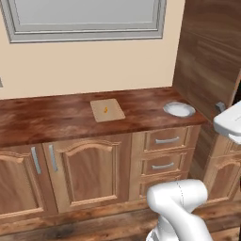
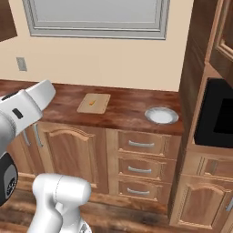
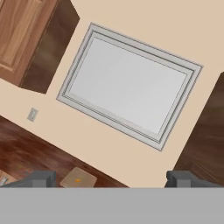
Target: Pick the shrimp from the plate and place it on the cutting board. Then pick the condiment bottle from the cabinet and place it next to the cutting board.
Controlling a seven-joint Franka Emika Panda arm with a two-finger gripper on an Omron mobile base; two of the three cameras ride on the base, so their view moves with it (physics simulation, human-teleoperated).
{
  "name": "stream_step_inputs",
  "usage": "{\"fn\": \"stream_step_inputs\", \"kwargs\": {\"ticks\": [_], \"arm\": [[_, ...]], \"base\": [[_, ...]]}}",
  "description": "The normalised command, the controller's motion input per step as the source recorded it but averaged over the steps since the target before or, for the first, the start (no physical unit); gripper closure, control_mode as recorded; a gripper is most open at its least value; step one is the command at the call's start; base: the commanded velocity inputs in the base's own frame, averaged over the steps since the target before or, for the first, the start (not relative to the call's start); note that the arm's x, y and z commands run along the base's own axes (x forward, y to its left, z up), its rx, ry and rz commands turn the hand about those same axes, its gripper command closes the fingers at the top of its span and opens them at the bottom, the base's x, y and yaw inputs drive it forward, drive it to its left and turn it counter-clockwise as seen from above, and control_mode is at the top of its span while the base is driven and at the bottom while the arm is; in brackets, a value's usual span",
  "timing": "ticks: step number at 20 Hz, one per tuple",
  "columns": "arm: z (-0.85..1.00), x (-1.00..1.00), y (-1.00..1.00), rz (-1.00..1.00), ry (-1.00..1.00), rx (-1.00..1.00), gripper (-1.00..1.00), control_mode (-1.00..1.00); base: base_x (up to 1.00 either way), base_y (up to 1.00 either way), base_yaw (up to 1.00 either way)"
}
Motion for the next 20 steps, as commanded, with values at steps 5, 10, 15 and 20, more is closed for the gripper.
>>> {"fn": "stream_step_inputs", "kwargs": {"ticks": [5,10,15,20], "arm": [[0.0,0.0,0.0,0.0,0.0,0.0,-1.0,1.0],[0.0,0.0,0.0,0.0,0.0,0.0,-1.0,1.0],[0.0,0.0,0.0,0.0,0.0,0.0,-1.0,1.0],[0.0,0.0,0.0,0.0,0.0,0.0,-1.0,1.0]], "base": [[0.0,-0.48,0.03],[0.0,-0.51,0.03],[0.0,-0.52,0.03],[0.0,-0.53,0.03]]}}
